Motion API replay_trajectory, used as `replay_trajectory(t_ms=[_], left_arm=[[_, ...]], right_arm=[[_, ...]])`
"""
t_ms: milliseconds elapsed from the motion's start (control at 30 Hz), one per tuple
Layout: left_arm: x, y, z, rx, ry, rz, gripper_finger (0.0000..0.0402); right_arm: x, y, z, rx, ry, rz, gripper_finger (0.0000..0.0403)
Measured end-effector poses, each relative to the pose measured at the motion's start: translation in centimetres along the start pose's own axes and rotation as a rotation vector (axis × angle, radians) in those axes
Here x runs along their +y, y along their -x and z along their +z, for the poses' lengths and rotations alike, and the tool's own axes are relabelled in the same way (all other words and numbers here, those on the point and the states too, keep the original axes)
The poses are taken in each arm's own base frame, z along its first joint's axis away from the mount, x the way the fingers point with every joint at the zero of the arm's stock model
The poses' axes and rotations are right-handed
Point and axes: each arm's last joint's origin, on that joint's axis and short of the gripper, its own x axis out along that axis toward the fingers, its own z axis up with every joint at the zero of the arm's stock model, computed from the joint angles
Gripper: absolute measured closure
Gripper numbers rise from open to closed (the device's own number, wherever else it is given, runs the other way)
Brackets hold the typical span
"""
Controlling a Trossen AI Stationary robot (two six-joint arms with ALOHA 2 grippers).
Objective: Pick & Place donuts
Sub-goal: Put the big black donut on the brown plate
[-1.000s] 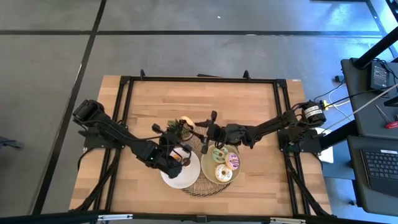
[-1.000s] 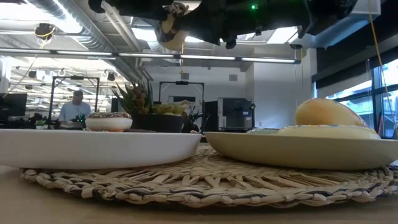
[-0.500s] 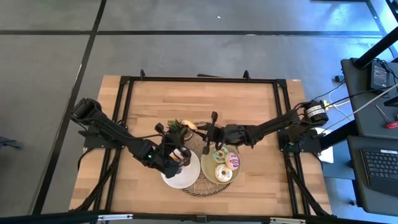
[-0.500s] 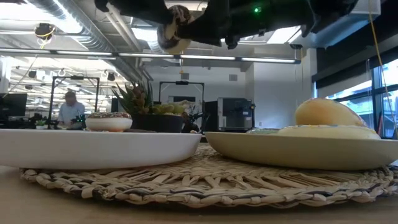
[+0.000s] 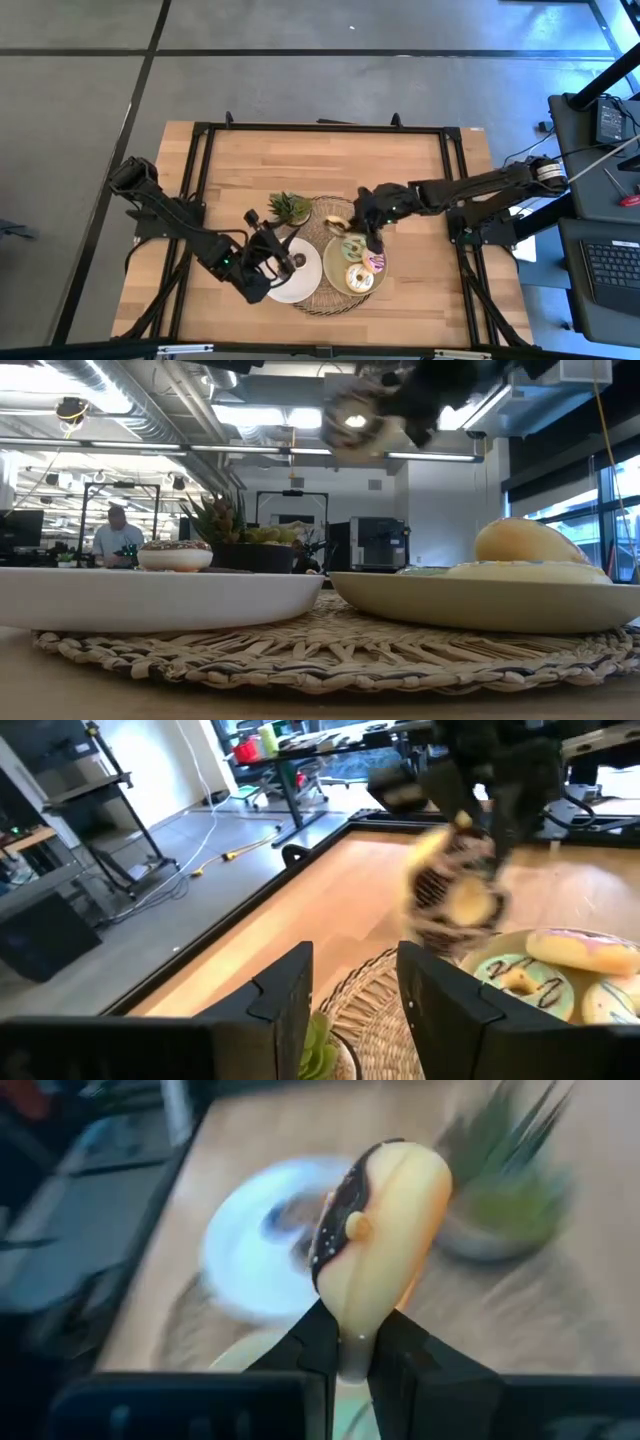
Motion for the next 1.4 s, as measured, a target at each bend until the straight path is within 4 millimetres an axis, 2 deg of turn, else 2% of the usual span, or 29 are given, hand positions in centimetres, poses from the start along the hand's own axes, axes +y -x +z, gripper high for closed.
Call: replay_trajectory(t_ms=[100, 367, 600, 733, 933, 1300, 1400], left_arm=[[0.0, 0.0, 0.0, -0.003, 0.0, 0.003, 0.0259], [0.2, -0.6, 0.1, 0.012, 0.017, 0.007, 0.0258], [0.1, -0.7, 0.1, 0.026, 0.025, -0.01, 0.0258], [0.1, -0.7, 0.1, 0.026, 0.052, -0.01, 0.0258], [0.0, -0.7, 0.1, 0.039, 0.056, -0.028, 0.0258], [0.0, -0.8, 0.0, 0.061, 0.061, -0.054, 0.0258], [0.0, -0.8, 0.0, 0.061, 0.061, -0.053, 0.0258]], right_arm=[[0.0, -0.1, -1.1, 0.133, -0.123, 0.099, 0.0358], [1.3, -2.9, -4.0, 0.305, -0.283, 0.197, 0.0358], [2.8, -4.5, -4.7, 0.327, -0.355, 0.275, 0.0358], [3.3, -5.5, -5.6, 0.353, -0.417, 0.23, 0.0358], [3.7, -6.5, -6.3, 0.355, -0.416, 0.197, 0.0358], [3.7, -6.8, -6.3, 0.34, -0.45, 0.196, 0.0358], [3.5, -6.9, -6.3, 0.318, -0.46, 0.147, 0.0358]])
